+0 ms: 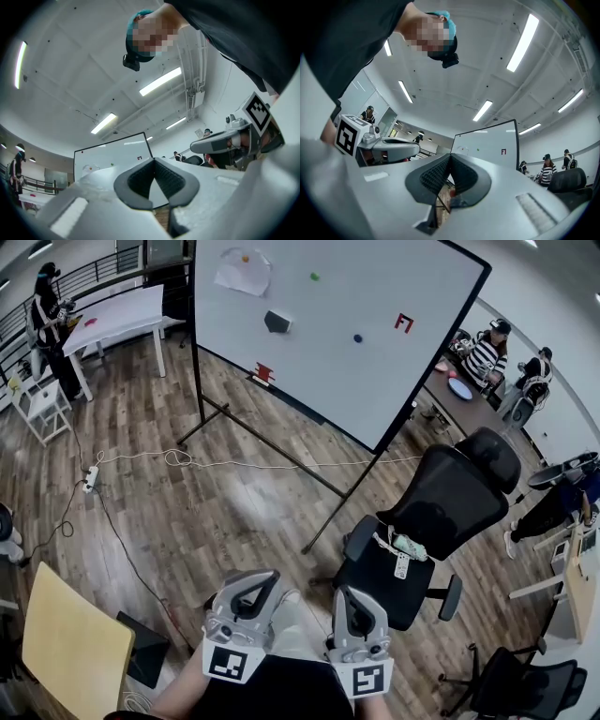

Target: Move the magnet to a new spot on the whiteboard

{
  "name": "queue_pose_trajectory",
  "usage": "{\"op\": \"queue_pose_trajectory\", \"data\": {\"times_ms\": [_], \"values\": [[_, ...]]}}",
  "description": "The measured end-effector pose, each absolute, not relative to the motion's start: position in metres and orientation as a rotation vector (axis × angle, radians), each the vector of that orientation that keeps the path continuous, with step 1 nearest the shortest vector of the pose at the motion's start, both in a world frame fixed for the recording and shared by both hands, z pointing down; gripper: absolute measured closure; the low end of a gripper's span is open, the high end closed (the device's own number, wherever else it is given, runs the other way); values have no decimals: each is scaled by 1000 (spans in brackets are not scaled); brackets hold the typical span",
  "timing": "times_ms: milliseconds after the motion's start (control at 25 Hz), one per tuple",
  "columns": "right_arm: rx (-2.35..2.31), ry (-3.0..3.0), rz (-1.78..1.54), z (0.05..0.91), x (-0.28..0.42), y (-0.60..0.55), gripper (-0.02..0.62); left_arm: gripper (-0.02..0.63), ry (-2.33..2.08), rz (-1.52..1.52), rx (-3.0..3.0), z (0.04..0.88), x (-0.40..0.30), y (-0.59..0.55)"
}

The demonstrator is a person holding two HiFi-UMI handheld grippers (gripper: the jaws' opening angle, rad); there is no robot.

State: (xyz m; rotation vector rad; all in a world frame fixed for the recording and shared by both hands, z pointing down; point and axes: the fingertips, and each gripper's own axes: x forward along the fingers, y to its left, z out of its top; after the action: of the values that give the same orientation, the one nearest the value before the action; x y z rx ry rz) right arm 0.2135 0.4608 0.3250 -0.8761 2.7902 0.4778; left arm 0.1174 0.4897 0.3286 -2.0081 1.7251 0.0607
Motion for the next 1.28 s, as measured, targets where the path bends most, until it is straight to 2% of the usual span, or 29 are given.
{"op": "queue_pose_trajectory", "data": {"times_ms": [440,1280], "values": [[-831,2819,423,338,177,359,595,606,1758,-21,-2002,338,85,398],[-834,2848,341,351,161,140,595,606,1805,-96,-1974,338,57,189]]}}
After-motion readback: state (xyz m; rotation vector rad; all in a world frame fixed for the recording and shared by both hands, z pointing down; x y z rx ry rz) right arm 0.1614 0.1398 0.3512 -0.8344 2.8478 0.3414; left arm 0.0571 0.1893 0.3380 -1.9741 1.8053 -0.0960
